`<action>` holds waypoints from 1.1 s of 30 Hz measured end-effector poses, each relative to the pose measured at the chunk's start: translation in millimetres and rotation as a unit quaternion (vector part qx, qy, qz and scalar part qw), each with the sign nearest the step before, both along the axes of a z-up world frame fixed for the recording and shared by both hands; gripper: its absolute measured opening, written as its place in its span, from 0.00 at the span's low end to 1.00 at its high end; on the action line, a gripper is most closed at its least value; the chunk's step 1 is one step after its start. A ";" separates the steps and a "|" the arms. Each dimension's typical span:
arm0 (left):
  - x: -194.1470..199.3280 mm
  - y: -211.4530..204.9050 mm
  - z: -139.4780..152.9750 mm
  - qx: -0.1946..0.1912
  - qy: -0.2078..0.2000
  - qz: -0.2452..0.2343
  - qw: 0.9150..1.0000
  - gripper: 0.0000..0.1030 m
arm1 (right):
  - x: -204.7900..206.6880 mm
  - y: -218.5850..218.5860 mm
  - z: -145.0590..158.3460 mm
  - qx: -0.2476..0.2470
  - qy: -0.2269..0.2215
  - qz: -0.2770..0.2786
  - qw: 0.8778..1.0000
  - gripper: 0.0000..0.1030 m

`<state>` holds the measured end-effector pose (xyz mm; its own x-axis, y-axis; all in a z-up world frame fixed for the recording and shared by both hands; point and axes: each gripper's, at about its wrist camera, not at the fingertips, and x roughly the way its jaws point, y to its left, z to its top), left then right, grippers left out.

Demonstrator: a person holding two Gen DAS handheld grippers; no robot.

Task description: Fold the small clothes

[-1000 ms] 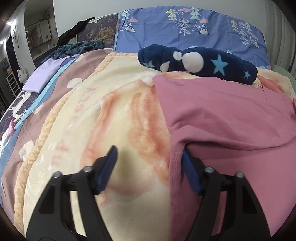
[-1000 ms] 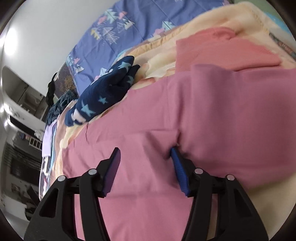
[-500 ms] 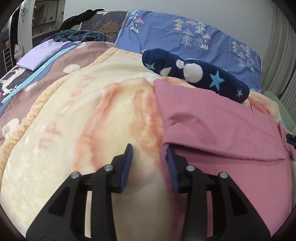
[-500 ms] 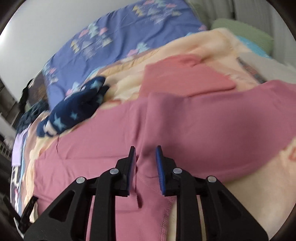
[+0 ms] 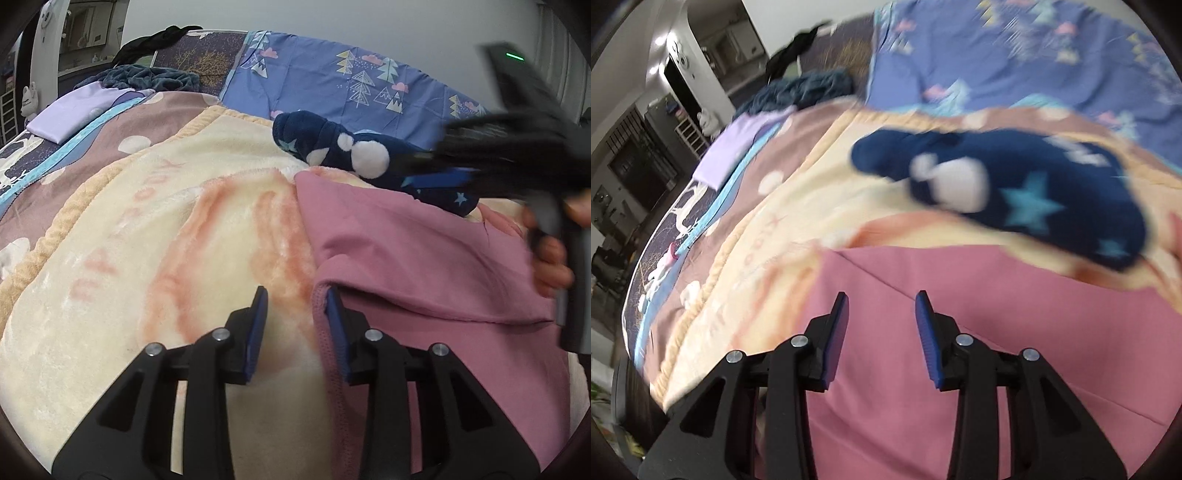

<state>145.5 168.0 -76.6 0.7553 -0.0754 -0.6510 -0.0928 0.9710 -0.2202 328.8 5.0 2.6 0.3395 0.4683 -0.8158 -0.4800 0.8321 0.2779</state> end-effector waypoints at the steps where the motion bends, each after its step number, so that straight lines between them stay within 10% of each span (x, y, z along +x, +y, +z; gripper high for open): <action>1: 0.5 -0.9 0.4 0.000 -0.001 -0.003 1.000 0.29 | 4.4 13.5 -5.7 -0.004 0.007 0.005 1.000 0.37; 5: 5.3 -0.9 -3.8 -0.010 0.007 -0.016 1.000 0.15 | 10.6 63.8 -26.8 -0.039 0.018 0.048 0.998 0.52; 6: 6.6 0.2 -5.5 -0.017 0.010 -0.019 1.000 0.10 | 8.1 71.2 -28.8 -0.052 0.010 0.053 0.997 0.47; 8: 6.9 2.3 -7.4 -0.022 0.015 -0.016 1.000 0.06 | 8.0 89.5 -34.2 -0.087 -0.026 0.052 0.994 0.02; 21: 3.3 -3.2 -12.5 0.007 0.043 -0.014 0.999 0.05 | -0.2 56.5 5.0 -0.016 -0.072 0.056 0.996 0.00; 26: 3.6 -7.6 -12.6 0.018 0.044 -0.016 0.999 0.06 | -15.9 51.0 -15.4 -0.067 -0.043 0.069 0.994 0.41; 28: 3.2 -6.2 -12.7 0.013 0.043 -0.016 0.999 0.06 | -10.7 64.1 -31.8 -0.072 -0.027 0.072 0.994 0.25; 29: 3.3 -5.2 -13.0 0.010 0.043 -0.017 0.999 0.06 | -7.6 72.2 -40.2 -0.080 -0.017 0.075 0.994 0.01; 33: 4.3 -6.9 -13.5 0.028 0.049 -0.018 0.998 0.05 | 8.0 91.6 -61.0 -0.075 -0.029 0.044 0.996 0.00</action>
